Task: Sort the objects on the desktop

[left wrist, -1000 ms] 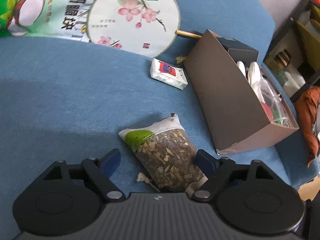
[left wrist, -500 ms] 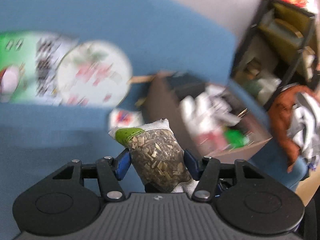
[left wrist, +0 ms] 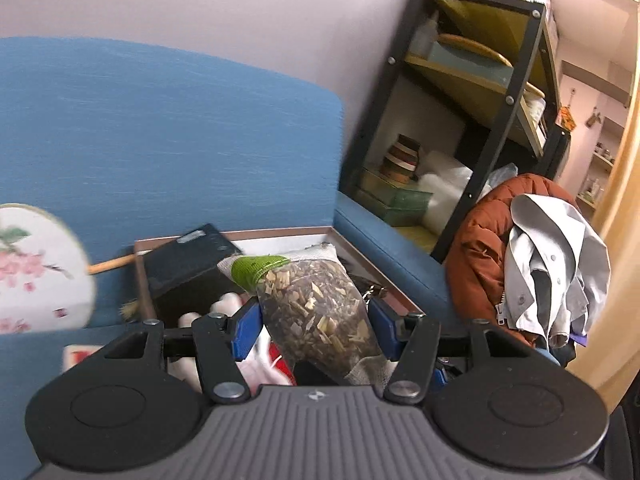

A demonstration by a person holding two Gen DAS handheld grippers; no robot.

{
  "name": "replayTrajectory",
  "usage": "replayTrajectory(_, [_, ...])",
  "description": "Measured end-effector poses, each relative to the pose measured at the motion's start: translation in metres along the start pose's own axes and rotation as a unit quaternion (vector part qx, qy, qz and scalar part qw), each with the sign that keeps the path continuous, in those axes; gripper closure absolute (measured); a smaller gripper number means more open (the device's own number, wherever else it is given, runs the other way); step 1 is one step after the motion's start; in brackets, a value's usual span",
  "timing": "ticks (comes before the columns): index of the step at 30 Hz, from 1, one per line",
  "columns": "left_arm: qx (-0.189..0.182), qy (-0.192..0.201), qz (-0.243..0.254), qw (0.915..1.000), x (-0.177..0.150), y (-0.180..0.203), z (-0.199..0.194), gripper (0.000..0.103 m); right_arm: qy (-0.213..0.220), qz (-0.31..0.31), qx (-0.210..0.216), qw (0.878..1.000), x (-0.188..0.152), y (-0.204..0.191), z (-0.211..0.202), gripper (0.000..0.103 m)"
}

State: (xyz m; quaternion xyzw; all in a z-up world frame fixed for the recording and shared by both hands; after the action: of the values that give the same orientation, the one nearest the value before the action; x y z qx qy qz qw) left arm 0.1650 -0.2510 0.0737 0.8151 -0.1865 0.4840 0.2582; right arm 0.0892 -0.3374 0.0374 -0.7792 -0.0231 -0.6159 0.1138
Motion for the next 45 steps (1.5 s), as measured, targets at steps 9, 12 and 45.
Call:
replayTrajectory(9, [0.036,-0.053,-0.002,0.9979,-0.028,-0.019,0.043,0.015,-0.087,0.042,-0.01,0.995,-0.039,0.046,0.055,0.047])
replayTrajectory(12, [0.048,-0.048,0.008,0.9977,-0.03,-0.024,0.033,0.009,-0.063,0.038,-0.01,0.997,-0.042,0.043,0.045,0.032])
replayTrajectory(45, [0.153,-0.085,-0.01,0.9846,-0.06,-0.03,-0.059,0.003,-0.083,-0.052,-0.072,0.993,-0.02,-0.007,-0.028,0.002])
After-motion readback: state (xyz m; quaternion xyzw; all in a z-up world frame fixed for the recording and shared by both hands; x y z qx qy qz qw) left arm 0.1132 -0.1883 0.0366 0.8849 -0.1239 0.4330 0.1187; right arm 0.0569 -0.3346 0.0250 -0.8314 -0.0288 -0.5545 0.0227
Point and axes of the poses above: each gripper's, at about its wrist camera, not at the fingertips, and z roughly the way its jaws point, y to its right, x to its top, the point moved 4 cm from there along z, roughly the way its jaws point, and after that the axes turned 4 degrees about z, right-handed, at the moved point
